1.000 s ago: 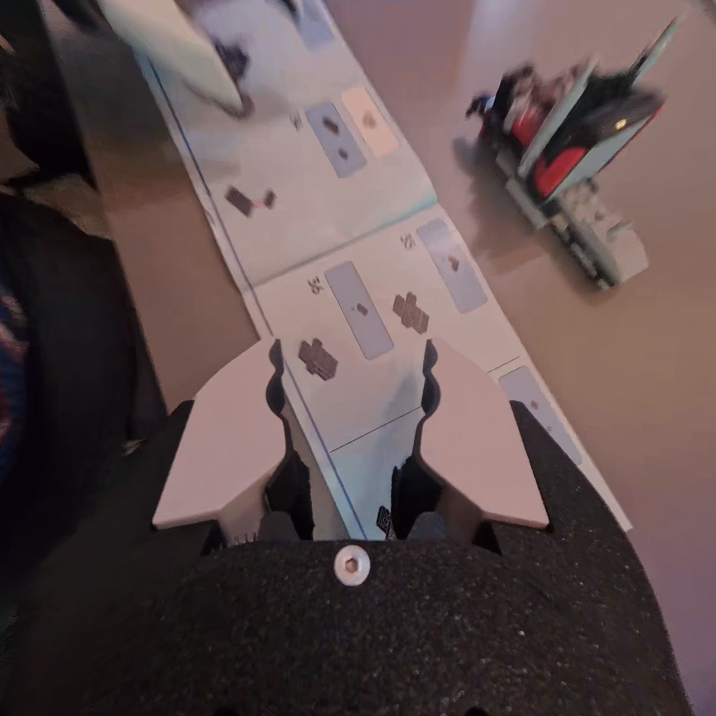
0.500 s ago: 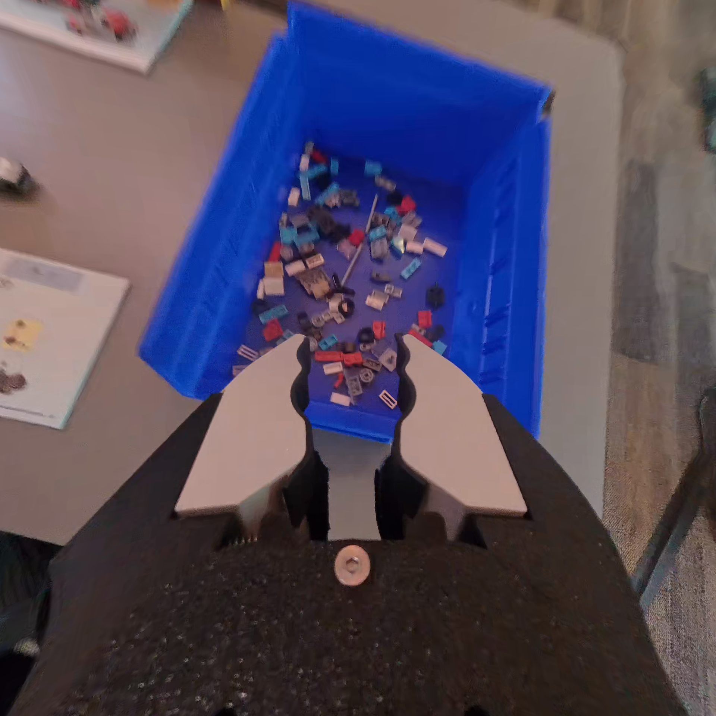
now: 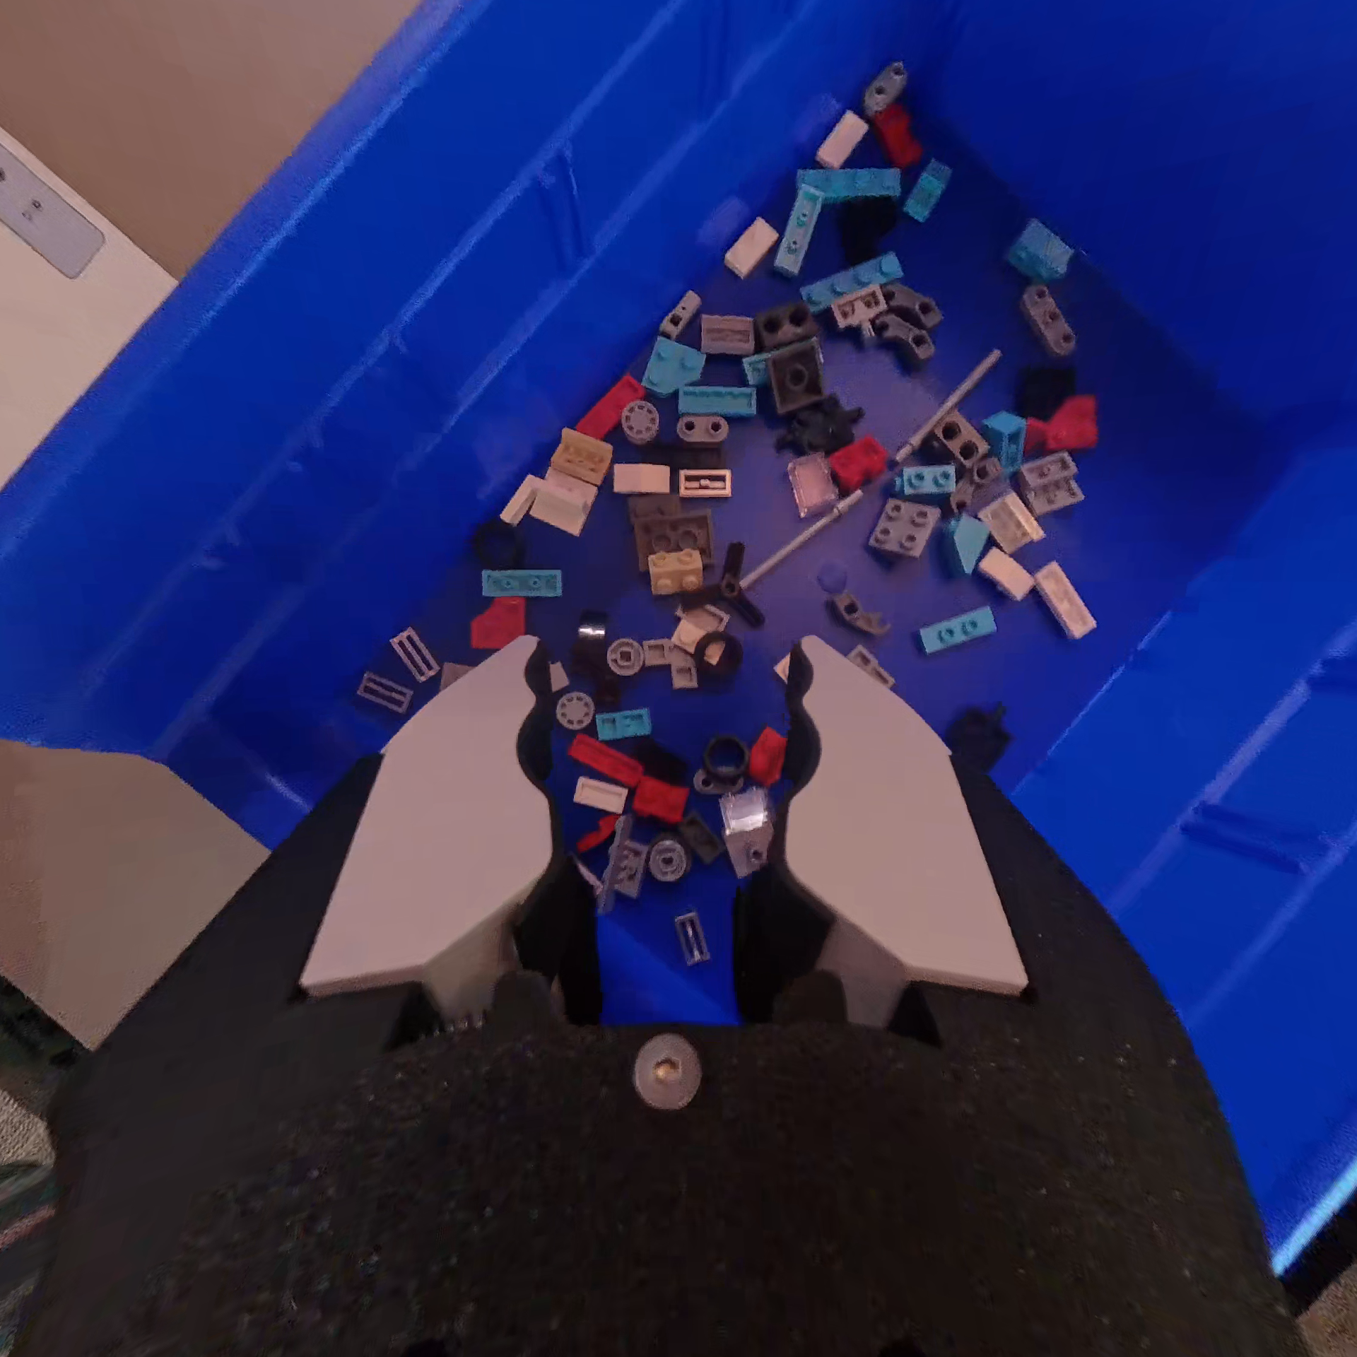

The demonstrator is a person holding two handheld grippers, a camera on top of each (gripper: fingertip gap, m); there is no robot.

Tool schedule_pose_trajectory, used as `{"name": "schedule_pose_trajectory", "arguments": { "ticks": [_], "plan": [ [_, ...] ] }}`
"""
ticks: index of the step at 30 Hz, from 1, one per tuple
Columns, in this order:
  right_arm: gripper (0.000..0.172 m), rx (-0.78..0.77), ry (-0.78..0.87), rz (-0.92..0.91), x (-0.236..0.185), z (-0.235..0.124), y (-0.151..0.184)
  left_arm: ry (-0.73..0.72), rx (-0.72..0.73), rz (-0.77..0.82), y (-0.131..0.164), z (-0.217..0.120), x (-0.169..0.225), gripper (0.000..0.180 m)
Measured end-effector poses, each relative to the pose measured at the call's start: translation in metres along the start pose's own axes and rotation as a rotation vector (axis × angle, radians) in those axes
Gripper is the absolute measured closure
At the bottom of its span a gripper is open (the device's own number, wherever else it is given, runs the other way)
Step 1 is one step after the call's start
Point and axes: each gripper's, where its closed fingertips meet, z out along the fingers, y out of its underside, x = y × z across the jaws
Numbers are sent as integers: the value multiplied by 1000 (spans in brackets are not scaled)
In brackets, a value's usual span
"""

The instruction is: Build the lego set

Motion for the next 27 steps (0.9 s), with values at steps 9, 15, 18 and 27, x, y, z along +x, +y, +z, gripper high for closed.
{"name": "schedule_pose_trajectory", "arguments": {
  "ticks": [9, 15, 18, 27],
  "plan": [
    [101, -87, 7, 9, 9, 26, 25, -2, 1, 0, 0, 0, 0, 131],
    [134, -122, 35, -43, 6, 21, 30, -2, 0, 1, 0, 0, 0, 131],
    [122, -70, 104, -64, 13, 16, 26, -1, 0, 0, 0, 0, 0, 131],
    [130, 581, 268, 198, 6, -80, -44, -3, 1, 1, 0, 1, 0, 131]
  ]
}}
